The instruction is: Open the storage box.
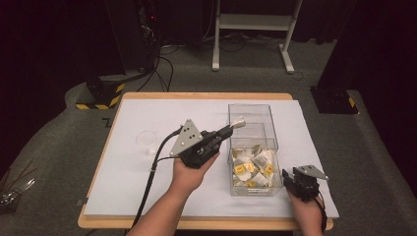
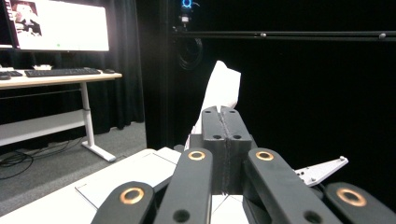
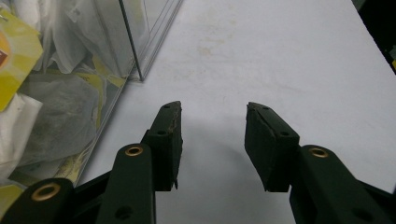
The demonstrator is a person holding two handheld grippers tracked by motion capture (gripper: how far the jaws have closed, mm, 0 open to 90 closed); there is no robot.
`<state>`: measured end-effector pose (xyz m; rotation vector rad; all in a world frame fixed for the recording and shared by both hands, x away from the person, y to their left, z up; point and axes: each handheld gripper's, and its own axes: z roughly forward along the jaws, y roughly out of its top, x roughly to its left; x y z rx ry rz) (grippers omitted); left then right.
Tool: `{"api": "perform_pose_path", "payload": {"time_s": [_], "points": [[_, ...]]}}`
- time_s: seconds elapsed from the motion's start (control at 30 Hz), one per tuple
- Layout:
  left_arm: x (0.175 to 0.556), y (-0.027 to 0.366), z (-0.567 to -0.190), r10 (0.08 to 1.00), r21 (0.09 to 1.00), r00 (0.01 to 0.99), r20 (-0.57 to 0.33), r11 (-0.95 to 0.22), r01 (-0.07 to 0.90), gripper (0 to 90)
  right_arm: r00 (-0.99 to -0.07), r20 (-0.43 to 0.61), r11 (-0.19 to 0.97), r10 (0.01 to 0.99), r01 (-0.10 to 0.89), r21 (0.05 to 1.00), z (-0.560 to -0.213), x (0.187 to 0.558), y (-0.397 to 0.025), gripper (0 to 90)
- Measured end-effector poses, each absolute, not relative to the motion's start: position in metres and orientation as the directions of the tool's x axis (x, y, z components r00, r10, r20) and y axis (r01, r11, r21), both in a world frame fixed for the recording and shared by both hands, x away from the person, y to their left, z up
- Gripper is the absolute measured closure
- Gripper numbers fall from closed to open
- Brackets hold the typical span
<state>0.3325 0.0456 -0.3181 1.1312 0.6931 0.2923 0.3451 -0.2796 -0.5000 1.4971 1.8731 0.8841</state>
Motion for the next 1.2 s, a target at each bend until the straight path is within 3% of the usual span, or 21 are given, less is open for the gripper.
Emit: {"api": "perform_pose_path", "payload": {"time_s": [1.2], "points": [[0.331,0.065,-0.305,0.561,0.886,0.746,-0.359,0.456,0.084,90.0,-0.205,-0.037,0.154,0.978,0.597,0.787,-0.5,0.345,-0.279,56.5]]}}
